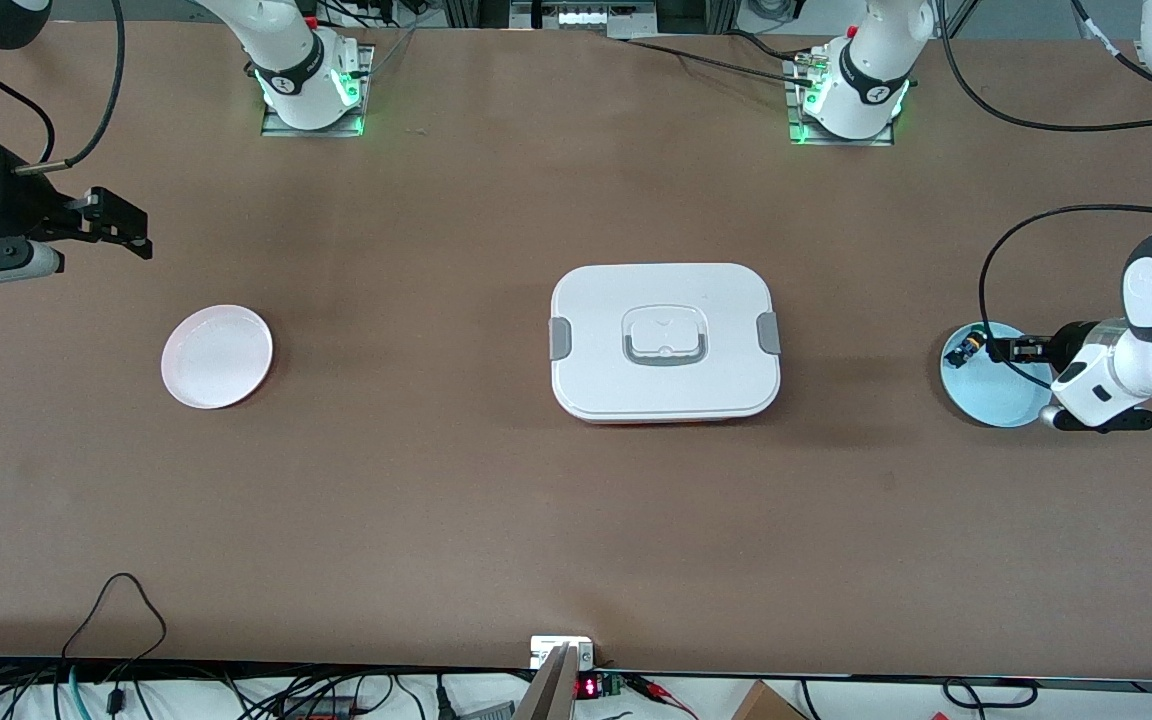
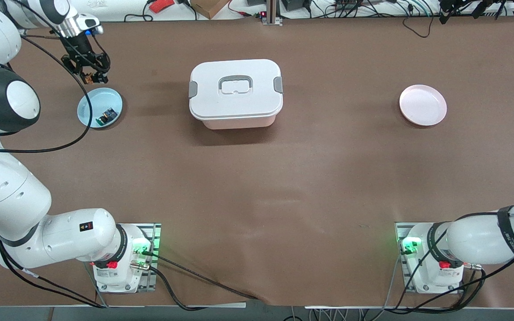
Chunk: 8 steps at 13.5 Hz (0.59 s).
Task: Transfer orange switch to right arm and place
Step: 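Lift the orange switch from the dish with the left gripper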
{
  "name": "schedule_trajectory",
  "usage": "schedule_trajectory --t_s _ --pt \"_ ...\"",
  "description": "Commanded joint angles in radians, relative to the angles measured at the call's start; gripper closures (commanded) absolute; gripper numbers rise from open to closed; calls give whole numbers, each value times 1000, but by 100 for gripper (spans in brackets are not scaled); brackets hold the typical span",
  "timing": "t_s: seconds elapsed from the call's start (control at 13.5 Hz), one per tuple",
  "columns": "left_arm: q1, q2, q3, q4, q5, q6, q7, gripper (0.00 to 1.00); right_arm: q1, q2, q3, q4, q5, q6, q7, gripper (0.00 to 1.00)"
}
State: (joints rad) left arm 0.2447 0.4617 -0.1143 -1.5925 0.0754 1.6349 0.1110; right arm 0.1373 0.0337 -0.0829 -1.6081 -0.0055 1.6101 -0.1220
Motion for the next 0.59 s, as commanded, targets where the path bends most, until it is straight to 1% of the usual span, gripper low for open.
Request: schedule_trajectory --t_s 0.0,0.07,0.22,0.37,0.44,0.52 --pt "13 9 -91 81 -29 -72 70 80 1 9 -1 22 -14 -18 1 0" --pt "19 9 -112 88 -86 -81 141 80 1 11 -1 22 -16 -13 1 0" --pt "21 9 -110 109 -214 -89 301 78 1 12 -1 22 -14 -7 5 0" --pt "24 9 -113 109 -346 -89 389 81 1 12 -3 22 -16 -7 4 0" --pt "22 9 -113 109 -408 -89 453 81 -2 12 -4 22 -14 -6 4 0" --pt "18 14 -116 108 -496 -87 543 84 -2 12 -5 24 -13 -7 1 0"
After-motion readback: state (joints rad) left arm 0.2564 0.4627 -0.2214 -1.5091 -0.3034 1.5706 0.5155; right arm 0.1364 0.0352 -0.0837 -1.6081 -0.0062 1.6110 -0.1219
